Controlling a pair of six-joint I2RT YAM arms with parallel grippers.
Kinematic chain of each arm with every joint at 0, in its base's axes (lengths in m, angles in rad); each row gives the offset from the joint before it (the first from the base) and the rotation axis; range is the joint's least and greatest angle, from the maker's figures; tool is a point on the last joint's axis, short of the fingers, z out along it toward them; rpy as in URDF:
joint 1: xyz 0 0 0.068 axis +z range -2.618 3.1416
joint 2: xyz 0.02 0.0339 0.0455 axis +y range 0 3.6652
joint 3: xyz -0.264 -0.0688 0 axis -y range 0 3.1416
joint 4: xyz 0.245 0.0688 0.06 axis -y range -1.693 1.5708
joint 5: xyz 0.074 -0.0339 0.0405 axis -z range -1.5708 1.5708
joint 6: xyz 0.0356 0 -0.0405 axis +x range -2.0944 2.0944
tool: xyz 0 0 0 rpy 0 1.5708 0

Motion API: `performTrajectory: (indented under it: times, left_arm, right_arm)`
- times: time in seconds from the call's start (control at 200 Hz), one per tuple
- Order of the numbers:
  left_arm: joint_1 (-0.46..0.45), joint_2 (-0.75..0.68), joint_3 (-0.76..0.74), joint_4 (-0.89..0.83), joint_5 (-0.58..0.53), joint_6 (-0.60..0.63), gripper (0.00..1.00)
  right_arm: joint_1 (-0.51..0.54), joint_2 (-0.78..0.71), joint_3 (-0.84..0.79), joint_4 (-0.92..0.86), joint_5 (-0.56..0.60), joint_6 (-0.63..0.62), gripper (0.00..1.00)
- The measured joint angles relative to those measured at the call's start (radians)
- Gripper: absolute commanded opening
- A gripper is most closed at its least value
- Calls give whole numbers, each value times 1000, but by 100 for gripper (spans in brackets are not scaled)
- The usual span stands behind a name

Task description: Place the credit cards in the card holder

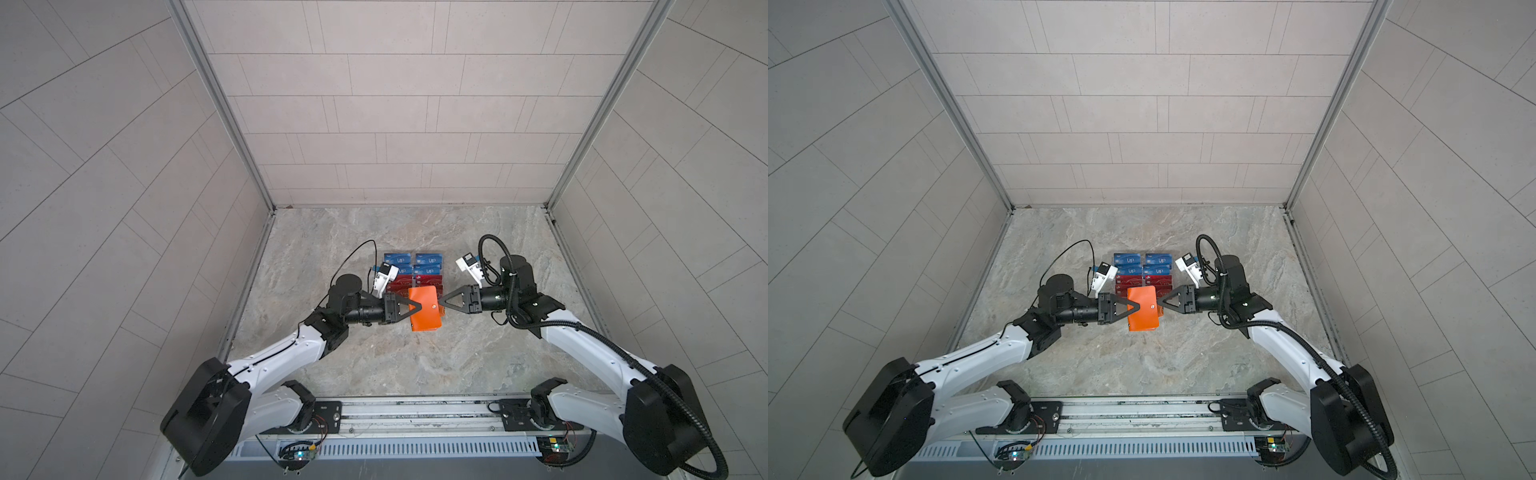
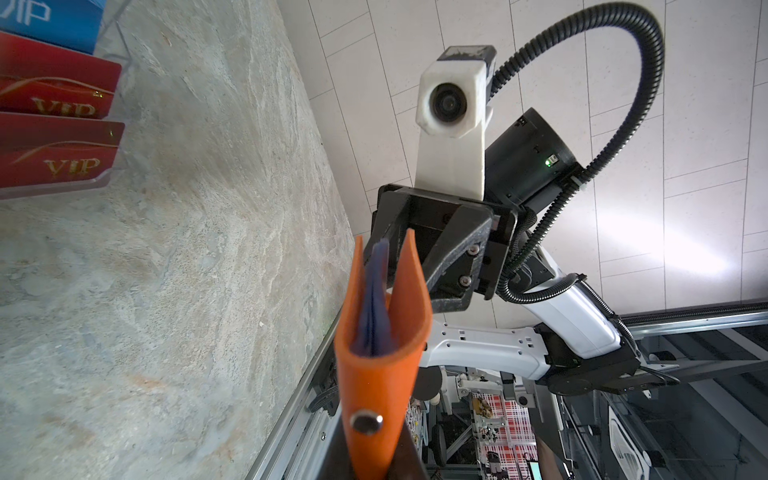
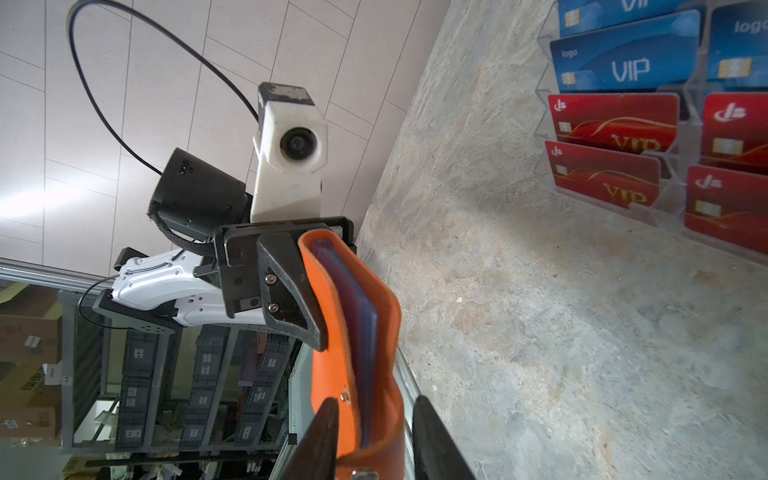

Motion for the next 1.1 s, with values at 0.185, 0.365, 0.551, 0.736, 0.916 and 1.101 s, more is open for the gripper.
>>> performTrajectory:
  times: [0.185,0.365,0.551,0.736,0.916,1.101]
  left_arm:
    - [0,-6,0,-2,0,0,9]
    - [0,-11,0,0,5,-1,9]
    - [0,-11,0,2,10,-2,9]
    - [0,-10,-1,9,13,-8,9]
    - [0,-10,-1,12,13,-9,9]
    - [0,-6,-1,8,14,-6,9]
  right_arm:
    - [0,30,0,-81,25,-54,31]
    - [6,31,0,-88,33,-67,31]
    - [26,24,-11,5,18,-17,31]
    - [33,-7,-45,68,10,25,31]
    - [34,-23,-48,89,9,38,31]
    - [34,-24,-49,93,9,43,30]
